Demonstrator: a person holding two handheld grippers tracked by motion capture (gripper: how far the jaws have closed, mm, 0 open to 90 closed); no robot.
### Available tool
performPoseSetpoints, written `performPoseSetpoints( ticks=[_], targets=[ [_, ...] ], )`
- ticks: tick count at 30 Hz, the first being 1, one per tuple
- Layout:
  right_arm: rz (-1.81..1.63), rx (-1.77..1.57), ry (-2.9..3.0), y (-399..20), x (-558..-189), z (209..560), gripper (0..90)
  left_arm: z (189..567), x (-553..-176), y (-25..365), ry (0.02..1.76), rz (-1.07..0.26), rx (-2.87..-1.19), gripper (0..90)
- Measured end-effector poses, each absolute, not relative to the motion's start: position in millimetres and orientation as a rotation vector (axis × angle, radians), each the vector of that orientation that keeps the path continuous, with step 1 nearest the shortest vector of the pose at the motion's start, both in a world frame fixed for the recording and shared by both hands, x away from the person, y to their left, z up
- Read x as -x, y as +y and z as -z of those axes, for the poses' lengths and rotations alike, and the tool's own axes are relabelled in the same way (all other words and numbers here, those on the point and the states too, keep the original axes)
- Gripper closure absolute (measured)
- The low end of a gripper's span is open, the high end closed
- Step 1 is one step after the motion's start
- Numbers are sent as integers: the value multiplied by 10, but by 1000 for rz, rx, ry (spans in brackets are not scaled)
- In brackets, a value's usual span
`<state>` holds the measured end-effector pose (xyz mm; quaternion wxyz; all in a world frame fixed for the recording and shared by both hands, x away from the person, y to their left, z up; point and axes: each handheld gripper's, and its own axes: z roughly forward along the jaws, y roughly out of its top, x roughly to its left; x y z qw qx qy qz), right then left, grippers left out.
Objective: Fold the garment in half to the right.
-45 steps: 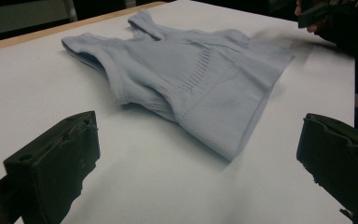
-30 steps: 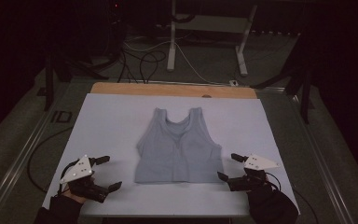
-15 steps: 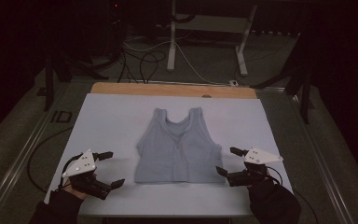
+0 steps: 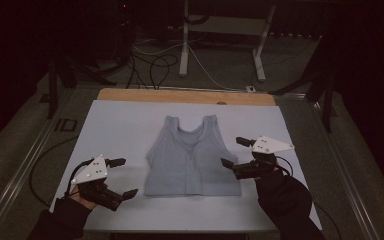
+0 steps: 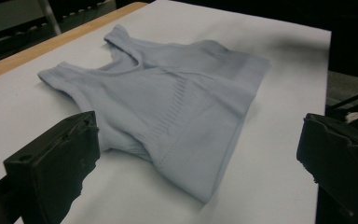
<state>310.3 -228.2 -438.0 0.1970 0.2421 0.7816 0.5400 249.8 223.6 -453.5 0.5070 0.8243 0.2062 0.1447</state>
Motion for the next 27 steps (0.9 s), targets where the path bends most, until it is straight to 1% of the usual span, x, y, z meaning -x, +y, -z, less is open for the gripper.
performPoseSetpoints(
  ticks=[10, 19, 27],
  targets=[
    [-1526, -651, 2212, -1965, -3387, 4259, 91, 4453, -2494, 2170, 526, -365, -1992, 4],
    [-1534, -596, 2238, -1655, -3642, 4126, 91, 4462, -2499, 2064, 563, -376, -2003, 4],
    [-1524, -555, 2274, -1372, -3835, 4092, 91, 4492, -2483, 1966, 612, -402, -2018, 4]
  ],
)
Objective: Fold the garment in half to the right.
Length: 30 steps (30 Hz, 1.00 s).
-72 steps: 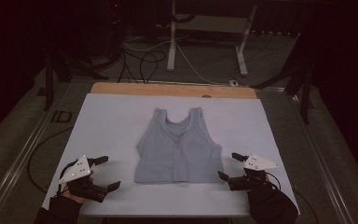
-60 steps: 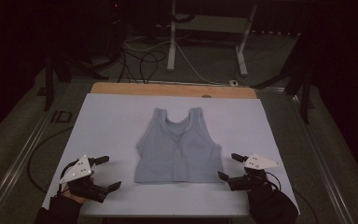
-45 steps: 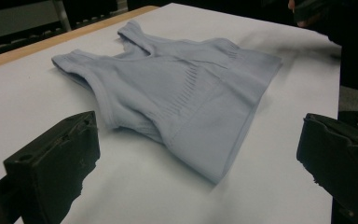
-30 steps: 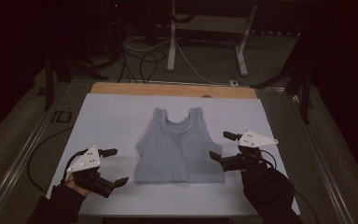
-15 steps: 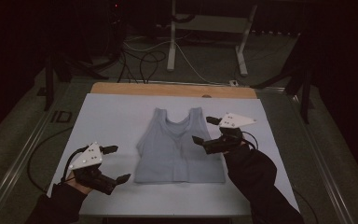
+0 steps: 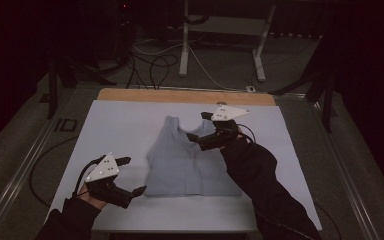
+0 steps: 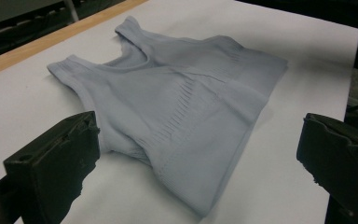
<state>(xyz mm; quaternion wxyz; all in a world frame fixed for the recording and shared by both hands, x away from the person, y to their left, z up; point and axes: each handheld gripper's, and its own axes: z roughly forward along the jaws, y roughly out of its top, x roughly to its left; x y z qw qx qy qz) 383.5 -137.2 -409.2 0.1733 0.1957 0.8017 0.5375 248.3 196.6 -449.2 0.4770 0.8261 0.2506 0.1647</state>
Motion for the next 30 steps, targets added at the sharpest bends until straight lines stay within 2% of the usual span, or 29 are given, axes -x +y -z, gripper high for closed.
performPoseSetpoints(
  ticks=[17, 30],
  targets=[
    [-1535, -589, 2324, -903, -4273, 4243, 91, 4673, -2512, 1693, 752, -508, -2021, 4],
    [-1496, -616, 2364, -700, -4577, 4467, 91, 4917, -2633, 1619, 823, -420, -2076, 5]
  ],
)
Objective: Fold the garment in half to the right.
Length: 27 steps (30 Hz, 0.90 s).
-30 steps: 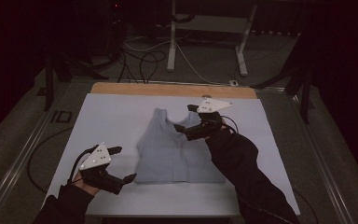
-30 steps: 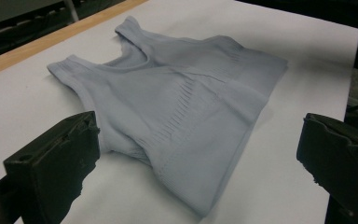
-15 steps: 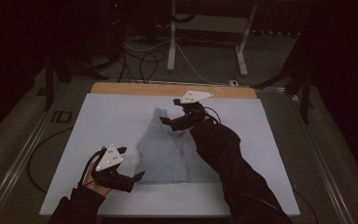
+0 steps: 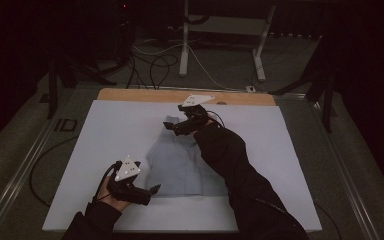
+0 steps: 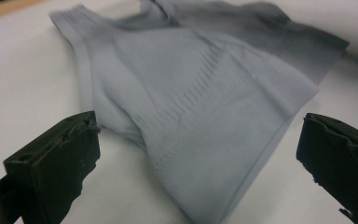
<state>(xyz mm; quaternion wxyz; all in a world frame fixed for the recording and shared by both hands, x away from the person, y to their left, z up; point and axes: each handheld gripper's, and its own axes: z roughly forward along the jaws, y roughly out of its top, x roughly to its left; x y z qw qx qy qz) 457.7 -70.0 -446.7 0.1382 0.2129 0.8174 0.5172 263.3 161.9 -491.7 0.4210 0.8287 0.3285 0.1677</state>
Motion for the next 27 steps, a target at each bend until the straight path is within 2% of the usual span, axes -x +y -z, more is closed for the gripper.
performPoseSetpoints(
  ticks=[11, 16, 18, 20, 26, 27],
  targets=[
    [-1436, -707, 2405, -611, -4788, 4710, 91, 5173, -2765, 1593, 884, -272, -2200, 31],
    [-1379, -708, 2439, -548, -4878, 4808, 91, 5218, -2778, 1583, 898, -276, -2225, 102],
    [-1352, -729, 2467, -507, -4921, 4864, 92, 5221, -2779, 1587, 908, -289, -2222, 163],
    [-1341, -733, 2473, -494, -4933, 4883, 92, 5231, -2783, 1585, 917, -293, -2222, 164],
    [-1319, -759, 2489, -449, -4994, 4939, 92, 5283, -2772, 1524, 915, -290, -2271, 249],
    [-1302, -761, 2494, -429, -5007, 4945, 92, 5287, -2771, 1517, 918, -287, -2271, 291]
  ],
)
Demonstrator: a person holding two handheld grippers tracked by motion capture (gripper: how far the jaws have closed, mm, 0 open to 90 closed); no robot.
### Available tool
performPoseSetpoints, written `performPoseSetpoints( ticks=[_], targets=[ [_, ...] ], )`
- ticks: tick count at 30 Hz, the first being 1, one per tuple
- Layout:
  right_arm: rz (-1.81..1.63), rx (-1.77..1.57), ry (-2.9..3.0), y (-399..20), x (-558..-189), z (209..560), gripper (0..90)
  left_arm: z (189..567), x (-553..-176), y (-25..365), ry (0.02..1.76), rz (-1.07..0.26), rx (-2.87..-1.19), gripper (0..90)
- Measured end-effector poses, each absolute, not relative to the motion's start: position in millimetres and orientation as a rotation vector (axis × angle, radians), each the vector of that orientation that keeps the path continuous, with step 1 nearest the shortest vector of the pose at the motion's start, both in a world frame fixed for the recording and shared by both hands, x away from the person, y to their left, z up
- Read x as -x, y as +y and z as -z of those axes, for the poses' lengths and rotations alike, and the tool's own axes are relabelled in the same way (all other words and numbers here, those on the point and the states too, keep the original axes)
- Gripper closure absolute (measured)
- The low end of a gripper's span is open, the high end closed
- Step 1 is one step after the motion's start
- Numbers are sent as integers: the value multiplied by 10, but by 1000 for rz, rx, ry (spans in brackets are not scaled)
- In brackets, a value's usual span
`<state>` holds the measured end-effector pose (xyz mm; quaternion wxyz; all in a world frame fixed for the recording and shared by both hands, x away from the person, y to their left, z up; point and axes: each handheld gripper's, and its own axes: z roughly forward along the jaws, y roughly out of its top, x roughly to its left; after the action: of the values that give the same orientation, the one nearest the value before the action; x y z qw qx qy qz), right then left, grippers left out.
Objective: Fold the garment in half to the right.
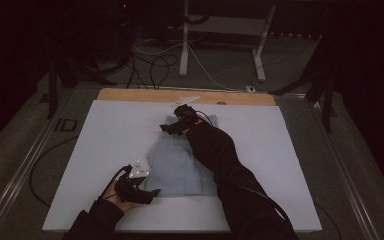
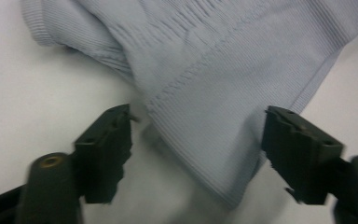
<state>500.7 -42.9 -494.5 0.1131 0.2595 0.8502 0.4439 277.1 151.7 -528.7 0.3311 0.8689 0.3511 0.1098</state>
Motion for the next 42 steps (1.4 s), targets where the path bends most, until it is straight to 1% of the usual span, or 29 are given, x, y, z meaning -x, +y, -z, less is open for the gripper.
performPoseSetpoints(
  ticks=[4, 7, 8, 9, 10, 12, 15, 16, 17, 18, 21, 22, 26, 36, 38, 42],
  targets=[
    [-1284, -774, 2514, -381, -5031, 4959, 92, 5288, -2761, 1505, 902, -277, -2281, 380],
    [-1292, -813, 2513, -363, -5064, 4966, 92, 5277, -2734, 1495, 871, -262, -2286, 507],
    [-1263, -825, 2513, -348, -5081, 4972, 102, 5273, -2726, 1486, 859, -251, -2286, 615],
    [-1255, -840, 2505, -346, -5089, 4974, 137, 5275, -2716, 1471, 847, -248, -2286, 656],
    [-1255, -840, 2505, -346, -5089, 4974, 137, 5278, -2709, 1458, 842, -245, -2285, 656],
    [-1249, -869, 2503, -344, -5111, 4974, 161, 5269, -2699, 1438, 824, -250, -2286, 741],
    [-1213, -894, 2509, -323, -5147, 4968, 204, 5255, -2700, 1436, 810, -248, -2277, 833],
    [-1213, -894, 2509, -323, -5147, 4968, 204, 5255, -2700, 1436, 810, -248, -2277, 855],
    [-1204, -929, 2509, -307, -5197, 4957, 242, 5245, -2694, 1437, 784, -249, -2284, 860],
    [-1194, -930, 2507, -303, -5212, 4954, 251, 5243, -2690, 1430, 778, -250, -2285, 861],
    [-1193, -942, 2506, -289, -5246, 4948, 262, 5239, -2694, 1427, 775, -239, -2275, 863],
    [-1174, -947, 2508, -272, -5277, 4953, 283, 5238, -2694, 1427, 774, -236, -2273, 864],
    [-1137, -939, 2522, -217, -5310, 4976, 313, 5216, -2702, 1446, 774, -226, -2249, 866],
    [-1018, -933, 2533, -79, -5392, 5080, 342, 5163, -2679, 1438, 735, -233, -2231, 869],
    [-1000, -931, 2534, -43, -5409, 5089, 356, 5162, -2681, 1441, 735, -231, -2228, 870],
    [-948, -889, 2543, 12, -5444, 5143, 416, 5151, -2678, 1441, 727, -234, -2226, 870]
  ],
)
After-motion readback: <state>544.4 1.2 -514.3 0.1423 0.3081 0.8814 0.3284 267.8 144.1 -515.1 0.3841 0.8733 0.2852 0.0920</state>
